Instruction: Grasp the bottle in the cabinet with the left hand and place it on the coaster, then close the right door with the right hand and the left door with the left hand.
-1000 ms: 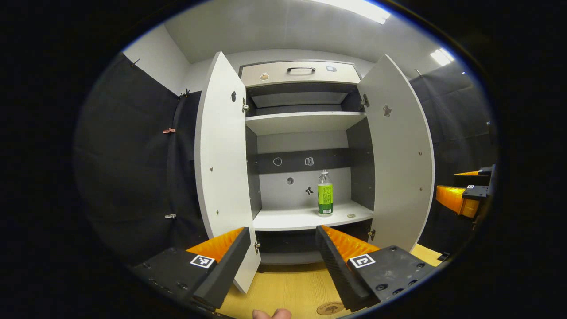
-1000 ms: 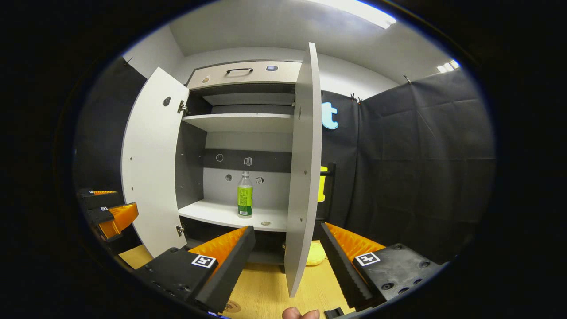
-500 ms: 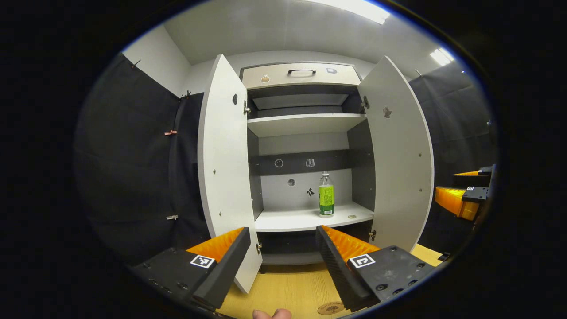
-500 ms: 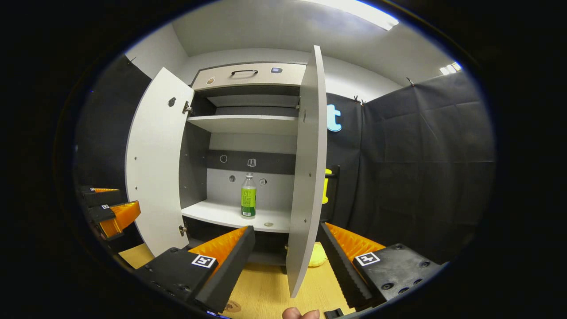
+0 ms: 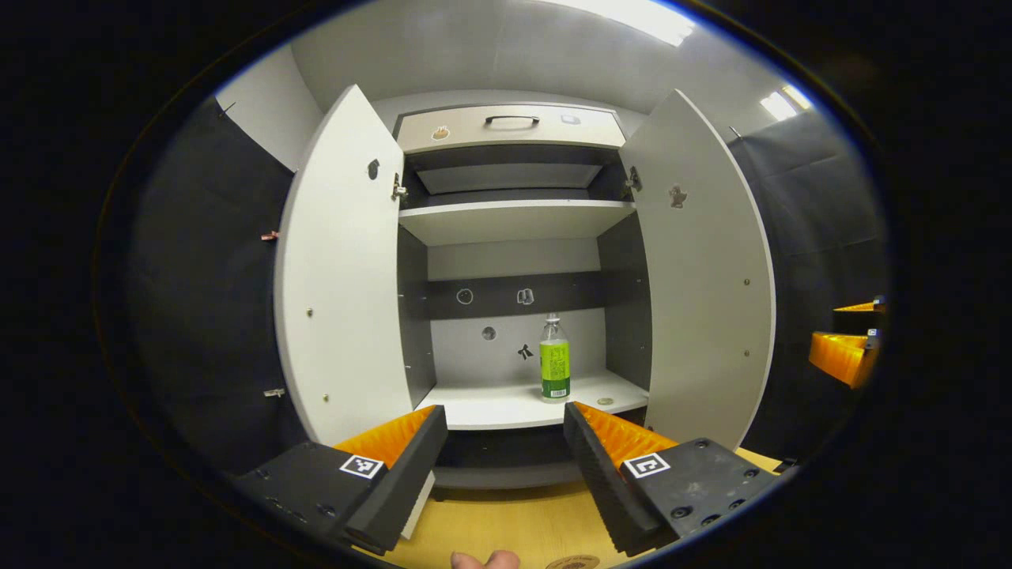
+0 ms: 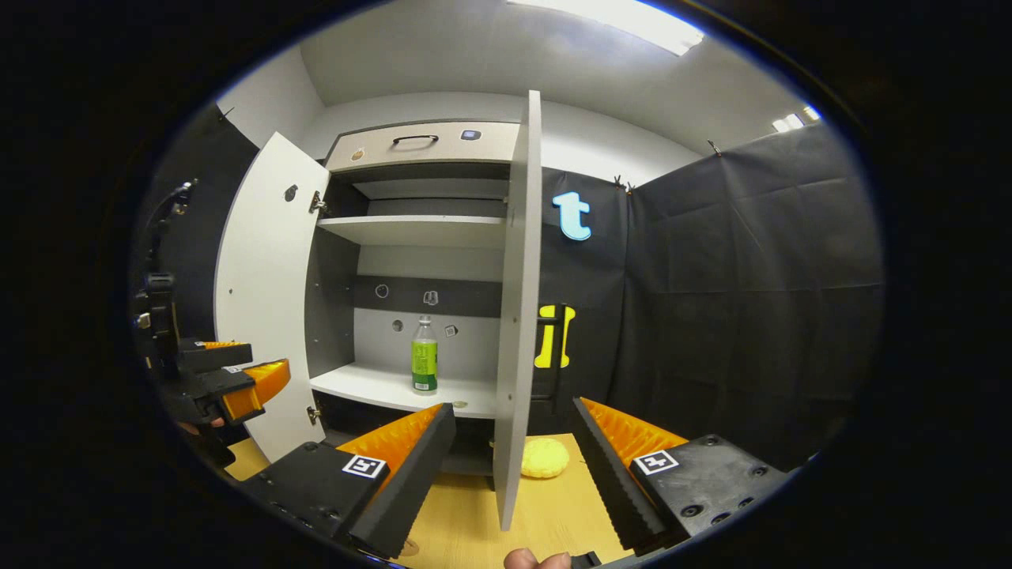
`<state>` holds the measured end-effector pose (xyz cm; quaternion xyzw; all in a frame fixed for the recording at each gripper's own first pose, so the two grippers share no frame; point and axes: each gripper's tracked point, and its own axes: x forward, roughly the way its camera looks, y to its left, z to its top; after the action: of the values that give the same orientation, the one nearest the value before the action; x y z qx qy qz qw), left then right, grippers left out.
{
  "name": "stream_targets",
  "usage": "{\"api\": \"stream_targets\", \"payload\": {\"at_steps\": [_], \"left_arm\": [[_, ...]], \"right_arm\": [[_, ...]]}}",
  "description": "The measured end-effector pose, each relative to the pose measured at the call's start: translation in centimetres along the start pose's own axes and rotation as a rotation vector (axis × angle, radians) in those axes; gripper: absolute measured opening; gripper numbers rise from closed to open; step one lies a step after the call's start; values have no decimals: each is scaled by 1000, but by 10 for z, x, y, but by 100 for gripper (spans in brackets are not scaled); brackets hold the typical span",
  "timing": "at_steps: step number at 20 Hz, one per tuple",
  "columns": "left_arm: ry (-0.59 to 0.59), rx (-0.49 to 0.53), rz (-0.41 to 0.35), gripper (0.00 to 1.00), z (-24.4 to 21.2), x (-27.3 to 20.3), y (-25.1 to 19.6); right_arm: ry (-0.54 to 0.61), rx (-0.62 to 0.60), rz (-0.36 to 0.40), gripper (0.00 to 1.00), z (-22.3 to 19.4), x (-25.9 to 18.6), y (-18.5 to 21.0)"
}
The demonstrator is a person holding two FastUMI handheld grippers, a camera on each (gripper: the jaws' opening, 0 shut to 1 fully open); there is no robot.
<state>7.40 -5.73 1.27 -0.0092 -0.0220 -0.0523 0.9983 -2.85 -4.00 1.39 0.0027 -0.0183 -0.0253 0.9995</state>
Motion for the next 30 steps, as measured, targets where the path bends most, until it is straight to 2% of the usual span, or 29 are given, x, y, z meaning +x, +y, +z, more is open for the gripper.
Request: {"api": "stream_targets", "payload": {"at_steps": [2, 7, 13, 16, 18, 22, 29, 30], "left_arm": [[-4, -9, -12, 92, 0, 32, -9], [-1, 27, -27, 94, -4, 119, -30], [39, 14, -66, 95, -12, 218, -65], [58, 4, -61, 95, -15, 262, -76], [73, 0, -44, 95, -19, 285, -80], [82, 58, -11, 95, -34, 327, -82], [96, -18, 49, 94, -44, 375, -79], [92, -15, 49, 89, -45, 379, -79]], "right_arm": [[10, 2, -31, 98, -3, -3, -19], [29, 15, -106, 98, -13, -5, -68], [52, -1, -147, 98, -23, 9, -110], [58, -1, -175, 98, -24, 22, -131], [52, 0, -193, 98, -23, 31, -143], [57, -20, -204, 98, -28, 45, -159], [66, -26, -199, 98, -35, 59, -173], [68, -22, -204, 98, -36, 59, -175]]}}
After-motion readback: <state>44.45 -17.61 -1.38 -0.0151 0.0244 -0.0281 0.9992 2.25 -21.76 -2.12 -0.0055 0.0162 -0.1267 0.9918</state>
